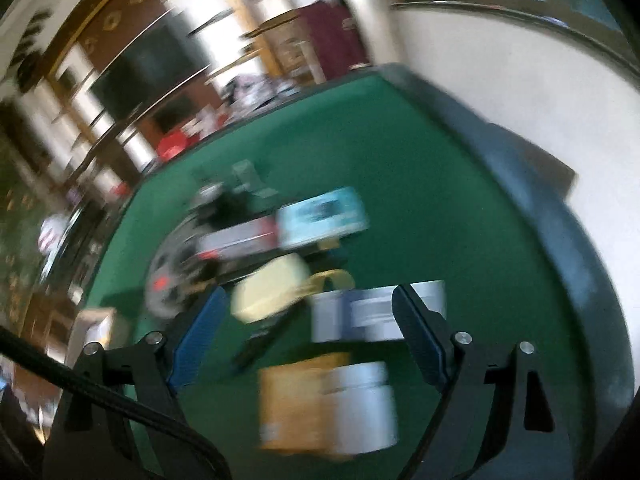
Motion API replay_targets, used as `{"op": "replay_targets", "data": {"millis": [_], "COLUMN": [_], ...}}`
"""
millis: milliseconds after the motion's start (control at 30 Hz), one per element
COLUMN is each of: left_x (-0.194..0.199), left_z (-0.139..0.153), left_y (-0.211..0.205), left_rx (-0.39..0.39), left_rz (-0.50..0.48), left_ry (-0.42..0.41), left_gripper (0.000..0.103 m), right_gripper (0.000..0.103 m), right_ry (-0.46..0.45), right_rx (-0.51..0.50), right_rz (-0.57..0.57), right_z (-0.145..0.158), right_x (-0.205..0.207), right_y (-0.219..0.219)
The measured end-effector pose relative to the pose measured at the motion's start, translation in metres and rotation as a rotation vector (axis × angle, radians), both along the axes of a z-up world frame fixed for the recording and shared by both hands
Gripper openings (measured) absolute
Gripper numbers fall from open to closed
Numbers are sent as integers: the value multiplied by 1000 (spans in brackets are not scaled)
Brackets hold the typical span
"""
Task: Organize objects
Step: 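Carry the charger to the tray with the left tool while the right tool carries a small black item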
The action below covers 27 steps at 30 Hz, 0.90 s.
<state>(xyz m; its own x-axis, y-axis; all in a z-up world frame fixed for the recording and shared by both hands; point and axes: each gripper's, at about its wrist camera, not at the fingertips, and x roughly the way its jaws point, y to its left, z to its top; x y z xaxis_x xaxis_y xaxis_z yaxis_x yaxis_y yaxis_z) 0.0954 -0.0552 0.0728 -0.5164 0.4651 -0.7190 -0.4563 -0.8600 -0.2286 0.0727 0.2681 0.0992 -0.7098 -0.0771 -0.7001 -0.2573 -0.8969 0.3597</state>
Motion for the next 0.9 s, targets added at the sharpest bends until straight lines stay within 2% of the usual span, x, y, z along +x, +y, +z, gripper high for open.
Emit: {"op": "replay_targets", "data": {"millis": [133,233,267,300,367,467,567,633,700,733,900], "left_x": [5,10,11,13,15,16,12,7,2,0,-3], "left_z": [8,13,15,16,18,20,17,12,6,3,-7], "left_y": [-33,-58,-68,-76,-94,-120,-140,-152,-161,-164,-184], "left_rx": [79,114,121,126,139,156,181,203,213,213,200], "left_rz": [50,80,92,101,120,151,188,211,228,236,287], "left_ry": [-13,-3,5,11,26,48,46,26,10,4,-19], "left_gripper": [51,51,51,51,51,51,51,51,51,51,51], "right_gripper": [85,84,77,66,57,50,48,42,20,16,15], "right_ry": [-68,-134,-171,-195,-253,-308,-305,-301,-289,-281,-261], "right_rx": [-13,7,1,-12,-42,-38,9,42,79,91,90], "right_rz": [181,213,215,212,185,135,111,99,86,86,93], "right_z": [-7,-23,-31,-38,-51,-65,-65,-66,-66,-67,-66], "right_x": [-43,-73,-90,-98,-114,-125,-131,-136,-139,-140,-133], "right_y": [-67,-97,-103,-106,-109,-113,-121,-128,-134,-136,-132]}}
